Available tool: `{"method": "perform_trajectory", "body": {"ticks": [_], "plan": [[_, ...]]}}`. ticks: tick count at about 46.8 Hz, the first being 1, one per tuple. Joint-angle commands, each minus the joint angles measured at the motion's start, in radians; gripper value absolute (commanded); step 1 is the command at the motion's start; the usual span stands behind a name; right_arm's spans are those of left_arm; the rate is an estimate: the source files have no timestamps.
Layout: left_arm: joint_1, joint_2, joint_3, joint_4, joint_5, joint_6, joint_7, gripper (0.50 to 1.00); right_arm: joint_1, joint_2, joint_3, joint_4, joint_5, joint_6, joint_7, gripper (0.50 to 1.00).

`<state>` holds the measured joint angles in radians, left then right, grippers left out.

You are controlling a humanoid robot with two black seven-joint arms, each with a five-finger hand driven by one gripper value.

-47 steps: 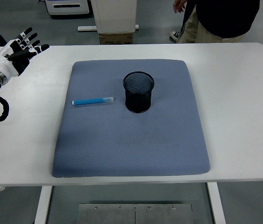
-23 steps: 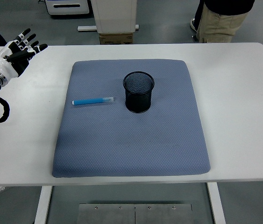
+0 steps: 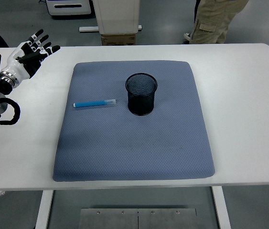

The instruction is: Left hand places marker in pen holder

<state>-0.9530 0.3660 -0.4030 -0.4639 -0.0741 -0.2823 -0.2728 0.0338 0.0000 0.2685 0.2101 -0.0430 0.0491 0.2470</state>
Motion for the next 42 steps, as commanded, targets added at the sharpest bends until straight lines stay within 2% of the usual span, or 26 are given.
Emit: {"method": "perform_trajectory", "body": {"ticks": [1, 15, 27, 42], "plan": [[-0.016, 0.005, 0.007, -0.002, 0.017, 0.000, 0.003, 1.000, 0.000, 0.000, 0.001, 0.000, 0.000, 0.000, 0.000, 1.000], [-0.095, 0.001, 0.114, -0.001, 0.174, 0.031, 0.003, 1.000, 0.000, 0.000, 0.001, 0.000, 0.000, 0.000, 0.000, 1.000], [-0.145, 0.044, 0.274, -0.009, 0.177, 0.031, 0.000, 1.000, 0.000, 0.000, 0.000, 0.000, 0.000, 0.000, 0.000, 1.000], [-0.242, 0.056, 0.512, -0.021, 0.166, 0.029, -0.002, 1.000, 0.000, 0.000, 0.000, 0.000, 0.000, 0.000, 0.000, 1.000]]}}
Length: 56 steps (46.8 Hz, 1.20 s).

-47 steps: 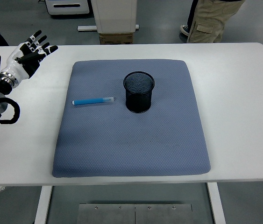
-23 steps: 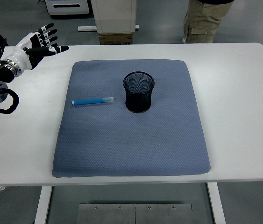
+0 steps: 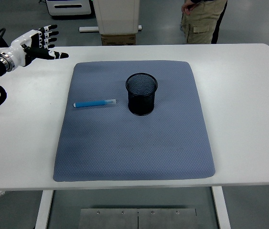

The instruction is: Left hand places marker in pen holder

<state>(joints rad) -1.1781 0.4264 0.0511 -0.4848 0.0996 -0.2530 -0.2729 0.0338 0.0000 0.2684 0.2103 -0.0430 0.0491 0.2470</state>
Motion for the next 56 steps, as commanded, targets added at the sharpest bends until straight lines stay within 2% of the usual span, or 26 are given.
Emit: {"method": "perform_trajectory", "body": {"ticks": [1, 11, 15, 21, 27, 34, 43, 52, 56], "plan": [[-0.023, -0.008, 0.081, 0.000, -0.009, 0.000, -0.002, 1.000, 0.000, 0.000, 0.002, 0.000, 0.000, 0.000, 0.000, 1.000], [-0.132, -0.071, 0.295, -0.012, -0.012, -0.009, -0.003, 1.000, 0.000, 0.000, 0.002, 0.000, 0.000, 0.000, 0.000, 1.000], [-0.192, -0.072, 0.412, -0.089, -0.012, 0.001, -0.005, 1.000, 0.000, 0.000, 0.000, 0.000, 0.000, 0.000, 0.000, 1.000], [-0.334, -0.098, 0.602, -0.216, -0.023, 0.011, -0.008, 1.000, 0.000, 0.000, 0.000, 0.000, 0.000, 0.000, 0.000, 1.000], [-0.410, -0.147, 0.733, -0.244, -0.063, 0.058, -0.002, 1.000, 0.000, 0.000, 0.000, 0.000, 0.000, 0.000, 0.000, 1.000], [-0.459, -0.192, 0.858, -0.255, -0.072, 0.075, 0.001, 1.000, 0.000, 0.000, 0.002, 0.000, 0.000, 0.000, 0.000, 1.000], [-0.546, -0.247, 1.035, -0.356, -0.070, 0.097, 0.001, 1.000, 0.000, 0.000, 0.000, 0.000, 0.000, 0.000, 0.000, 1.000], [-0.655, -0.288, 1.133, -0.466, -0.057, 0.095, 0.000, 1.000, 0.000, 0.000, 0.000, 0.000, 0.000, 0.000, 0.000, 1.000], [-0.693, -0.302, 1.173, -0.480, -0.051, 0.090, -0.009, 1.000, 0.000, 0.000, 0.000, 0.000, 0.000, 0.000, 0.000, 1.000]]}}
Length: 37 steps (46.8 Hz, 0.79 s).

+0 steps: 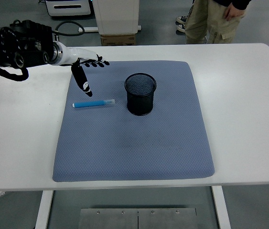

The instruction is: Left hand places marker in pen holder

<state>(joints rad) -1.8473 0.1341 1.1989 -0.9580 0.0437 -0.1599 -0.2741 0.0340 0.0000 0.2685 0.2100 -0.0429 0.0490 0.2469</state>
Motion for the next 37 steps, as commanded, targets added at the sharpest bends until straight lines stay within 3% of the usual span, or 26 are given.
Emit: {"method": "perform_trajectory", "body": {"ticks": [1, 13, 37], "plan": [[-0.029, -0.013, 0.033, -0.007, 0.010, -0.003, -0.010, 1.000, 0.000, 0.000, 0.000, 0.000, 0.000, 0.000, 0.000, 1.000], [-0.020, -0.073, 0.053, -0.007, 0.094, 0.003, -0.010, 1.000, 0.000, 0.000, 0.000, 0.000, 0.000, 0.000, 0.000, 1.000], [0.048, -0.077, 0.054, -0.007, 0.150, 0.007, 0.003, 1.000, 0.000, 0.000, 0.000, 0.000, 0.000, 0.000, 0.000, 1.000]]}}
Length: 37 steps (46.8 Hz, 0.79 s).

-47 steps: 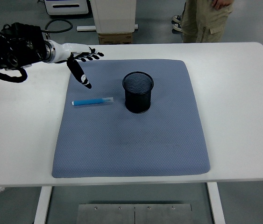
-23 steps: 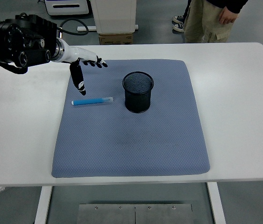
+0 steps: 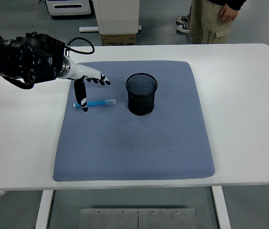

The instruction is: Left hand places marker in pen holder

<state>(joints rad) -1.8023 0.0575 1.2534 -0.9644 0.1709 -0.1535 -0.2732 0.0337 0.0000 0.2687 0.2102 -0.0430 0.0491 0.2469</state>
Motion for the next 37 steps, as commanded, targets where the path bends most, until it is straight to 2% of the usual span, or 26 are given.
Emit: {"method": "perform_trajectory", "body": {"ticks": [1, 37], "plan": [[0.004, -0.001, -0.002, 0.000, 0.027, 0.000, 0.002, 1.000, 0.000, 0.000, 0.000, 0.000, 0.000, 0.000, 0.000, 1.000], [0.037, -0.025, -0.048, 0.006, 0.030, 0.011, 0.002, 1.000, 0.000, 0.000, 0.000, 0.000, 0.000, 0.000, 0.000, 1.000]]}}
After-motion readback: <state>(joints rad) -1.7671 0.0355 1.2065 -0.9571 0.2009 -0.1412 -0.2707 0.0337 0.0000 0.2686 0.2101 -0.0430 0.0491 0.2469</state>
